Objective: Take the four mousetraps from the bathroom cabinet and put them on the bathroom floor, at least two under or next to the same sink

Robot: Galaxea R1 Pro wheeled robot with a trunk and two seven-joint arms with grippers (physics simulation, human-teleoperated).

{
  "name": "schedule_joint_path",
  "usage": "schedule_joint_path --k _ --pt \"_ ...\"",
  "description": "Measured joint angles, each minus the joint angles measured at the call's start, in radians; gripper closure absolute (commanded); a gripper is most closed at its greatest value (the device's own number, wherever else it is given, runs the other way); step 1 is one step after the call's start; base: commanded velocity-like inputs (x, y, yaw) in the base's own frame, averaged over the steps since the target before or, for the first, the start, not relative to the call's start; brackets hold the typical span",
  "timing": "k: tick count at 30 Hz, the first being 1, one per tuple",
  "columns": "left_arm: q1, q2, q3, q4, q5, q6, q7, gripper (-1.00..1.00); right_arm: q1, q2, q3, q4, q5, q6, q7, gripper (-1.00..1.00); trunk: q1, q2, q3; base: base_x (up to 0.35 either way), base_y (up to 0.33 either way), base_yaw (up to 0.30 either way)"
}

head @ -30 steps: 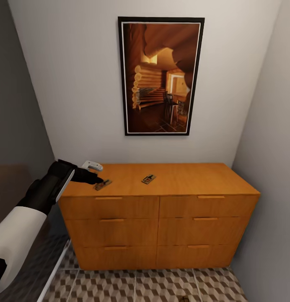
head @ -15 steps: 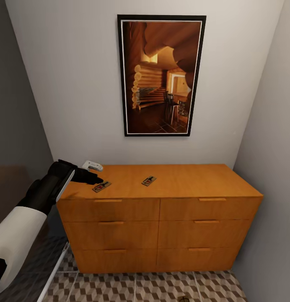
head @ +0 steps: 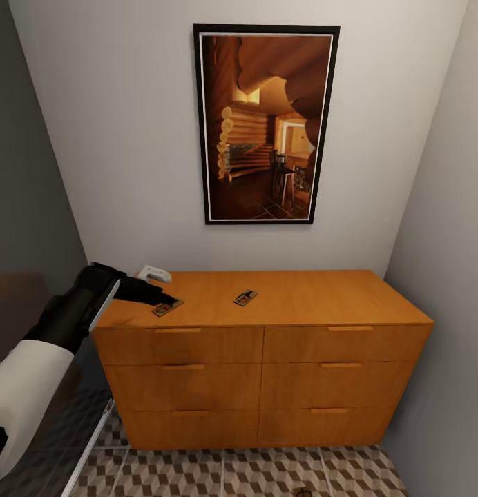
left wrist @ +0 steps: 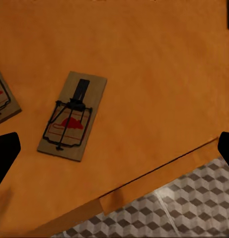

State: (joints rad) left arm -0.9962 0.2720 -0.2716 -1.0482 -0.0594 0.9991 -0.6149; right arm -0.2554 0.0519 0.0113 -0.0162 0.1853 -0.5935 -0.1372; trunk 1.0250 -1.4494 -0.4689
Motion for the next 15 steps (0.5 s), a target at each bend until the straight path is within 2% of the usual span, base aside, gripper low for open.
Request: schedule_joint_path --k 5,10,15 --pt "0.0 0.032 0.004 -0.009 -0.001 -0.013 -0.085 -1.0 0.0 0.0 0.0 0.0 0.0 0.0 0.0 1.0 0.0 0.0 0.0 0.0 0.0 0.0" --pt "0.0 0.077 0.005 -0.022 0.001 -0.019 -0.174 -1.0 0.0 0.0 0.0 0.0 0.0 0.0 0.0 1.0 0.0 0.0 0.0 0.0 0.0 0.0" --pt "0.0 0.103 0.006 -0.028 0.002 -0.037 -0.255 -1.0 0.0 0.0 0.0 0.0 0.0 0.0 0.0 1.0 0.0 0.0 0.0 0.0 0.0 0.0"
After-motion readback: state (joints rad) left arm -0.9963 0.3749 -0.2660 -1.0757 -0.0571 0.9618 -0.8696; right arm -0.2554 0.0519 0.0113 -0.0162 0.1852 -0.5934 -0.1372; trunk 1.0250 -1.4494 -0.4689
